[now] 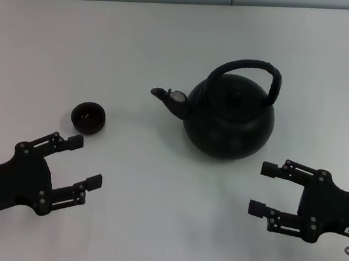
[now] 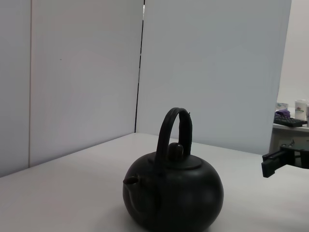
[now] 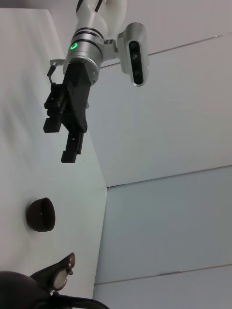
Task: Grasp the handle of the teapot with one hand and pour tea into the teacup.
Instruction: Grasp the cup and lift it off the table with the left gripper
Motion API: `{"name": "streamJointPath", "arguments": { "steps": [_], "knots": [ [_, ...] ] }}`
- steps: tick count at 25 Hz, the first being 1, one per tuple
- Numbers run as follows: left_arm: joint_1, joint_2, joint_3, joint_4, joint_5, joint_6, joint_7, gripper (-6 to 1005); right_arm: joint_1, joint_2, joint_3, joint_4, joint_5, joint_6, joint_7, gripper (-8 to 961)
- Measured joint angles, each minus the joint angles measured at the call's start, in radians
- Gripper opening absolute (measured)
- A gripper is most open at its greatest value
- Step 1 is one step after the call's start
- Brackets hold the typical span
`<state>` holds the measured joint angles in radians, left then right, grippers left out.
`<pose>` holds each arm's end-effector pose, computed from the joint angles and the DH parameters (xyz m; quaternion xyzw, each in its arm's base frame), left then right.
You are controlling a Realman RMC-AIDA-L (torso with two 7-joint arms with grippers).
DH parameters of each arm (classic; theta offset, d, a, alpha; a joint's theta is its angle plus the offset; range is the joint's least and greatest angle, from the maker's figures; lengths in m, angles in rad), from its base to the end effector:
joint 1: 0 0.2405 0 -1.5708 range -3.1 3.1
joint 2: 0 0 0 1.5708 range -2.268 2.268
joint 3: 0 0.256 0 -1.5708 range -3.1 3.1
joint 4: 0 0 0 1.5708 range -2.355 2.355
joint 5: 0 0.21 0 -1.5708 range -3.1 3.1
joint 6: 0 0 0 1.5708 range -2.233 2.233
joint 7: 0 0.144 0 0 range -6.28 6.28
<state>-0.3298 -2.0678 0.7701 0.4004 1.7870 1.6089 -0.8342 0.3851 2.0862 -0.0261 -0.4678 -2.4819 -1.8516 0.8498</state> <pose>-0.3078 0.2497 -0.0307 -0.9274 -0.1306 -0.3021 0.1776 0.3264 0.2232 -0.0049 -0.9212 0.1749 0.3076 0.1618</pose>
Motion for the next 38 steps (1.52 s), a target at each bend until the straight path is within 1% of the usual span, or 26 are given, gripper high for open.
{"name": "streamJointPath", "arguments": {
  "steps": [9,14,15,16,17,19,20,22,26,28,30,35,38],
  "knots": [
    [-0.001,-0.002,-0.005,0.0,-0.002,-0.002,0.003,797,0.004,0.0,0.0,0.013,0.0,0.023,0.0,774],
    [-0.011,-0.004,-0.011,-0.033,-0.029,-0.07,0.007,798,0.01,-0.001,0.0,0.021,0.0,0.032,0.0,774],
    [-0.015,-0.004,-0.011,-0.057,-0.059,-0.098,0.02,798,0.011,-0.001,0.0,0.023,0.003,0.032,-0.002,774],
    [-0.015,-0.004,-0.011,-0.057,-0.059,-0.098,0.02,798,0.011,-0.001,0.001,0.026,0.004,0.032,-0.005,774],
    [-0.015,-0.005,-0.011,-0.077,-0.093,-0.115,0.042,798,0.012,-0.001,0.004,0.032,0.007,0.033,-0.011,774],
    [-0.016,-0.006,-0.011,-0.118,-0.167,-0.143,0.101,798,0.012,-0.002,0.009,0.042,0.009,0.034,-0.028,774],
    [-0.018,-0.006,-0.011,-0.163,-0.232,-0.162,0.156,798,0.015,-0.002,0.01,0.049,0.014,0.035,-0.036,774],
    [-0.02,-0.006,-0.011,-0.179,-0.252,-0.168,0.173,798,0.017,-0.002,0.011,0.051,0.017,0.035,-0.036,773],
    [-0.033,-0.008,-0.011,-0.245,-0.321,-0.233,0.225,798,0.022,-0.002,0.011,0.053,0.028,0.035,-0.037,773],
    [-0.047,-0.01,-0.011,-0.286,-0.343,-0.27,0.264,798,0.023,-0.002,0.01,0.054,0.036,0.033,-0.037,773],
    [-0.075,-0.011,-0.011,-0.35,-0.356,-0.322,0.336,798,0.025,-0.002,0.011,0.055,0.046,0.029,-0.037,773],
    [-0.101,-0.011,-0.013,-0.384,-0.358,-0.382,0.361,797,0.026,-0.002,0.011,0.063,0.049,0.026,-0.037,773],
    [-0.103,-0.011,-0.021,-0.385,-0.359,-0.398,0.361,797,0.026,-0.002,0.011,0.067,0.049,0.026,-0.038,772]
  ]
}}
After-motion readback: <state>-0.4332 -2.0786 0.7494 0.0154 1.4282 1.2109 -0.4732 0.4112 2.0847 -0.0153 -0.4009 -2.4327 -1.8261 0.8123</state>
